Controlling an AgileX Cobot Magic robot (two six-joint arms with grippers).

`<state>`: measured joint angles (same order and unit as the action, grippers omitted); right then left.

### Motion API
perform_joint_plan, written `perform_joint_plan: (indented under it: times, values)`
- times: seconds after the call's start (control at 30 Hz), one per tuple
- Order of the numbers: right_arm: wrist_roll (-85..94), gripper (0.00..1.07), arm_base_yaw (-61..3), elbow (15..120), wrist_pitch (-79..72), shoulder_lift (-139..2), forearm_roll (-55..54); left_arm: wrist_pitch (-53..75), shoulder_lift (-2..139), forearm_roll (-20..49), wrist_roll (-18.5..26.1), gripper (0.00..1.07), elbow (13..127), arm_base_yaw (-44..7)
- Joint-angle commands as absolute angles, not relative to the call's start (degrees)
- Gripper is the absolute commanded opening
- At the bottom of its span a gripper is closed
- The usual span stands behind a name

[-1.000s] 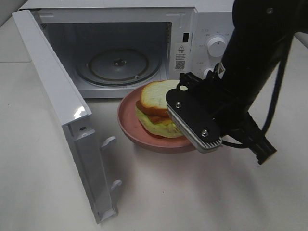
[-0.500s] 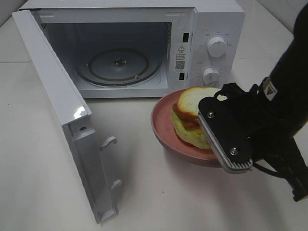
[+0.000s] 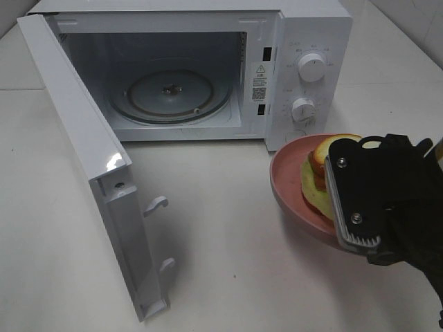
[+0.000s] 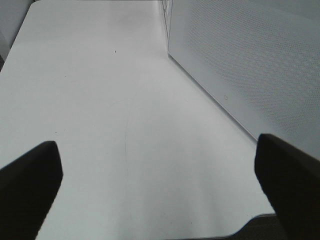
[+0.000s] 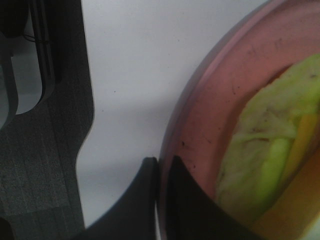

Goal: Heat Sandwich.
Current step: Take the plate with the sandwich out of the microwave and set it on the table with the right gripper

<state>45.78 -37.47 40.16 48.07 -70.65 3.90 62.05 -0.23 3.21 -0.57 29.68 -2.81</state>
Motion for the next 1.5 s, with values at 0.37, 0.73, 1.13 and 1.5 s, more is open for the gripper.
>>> perform_joint_plan:
  times: [0.37, 0.73, 1.13, 1.5]
  values:
    - [22.8, 0.00, -37.5, 36.6, 48.2, -66.3, 13.4, 61.3, -1.2, 3.3, -0.6, 1.00, 29.6, -2.6]
    - [5.9, 0.00, -37.5, 36.6, 48.2, -66.3, 17.8, 61.3, -1.2, 3.3, -0.6, 1.00, 29.6, -2.6]
    - [3.5, 0.00, -34.0, 36.6, 47.3, -66.5, 18.2, 61.3, -1.2, 3.3, -0.6, 1.00, 29.6, -2.6]
    - [3.6, 0.00, -24.5, 36.6, 44.1, -67.6, 23.3, 61.3, -1.2, 3.3, -0.6, 1.00, 29.6, -2.6]
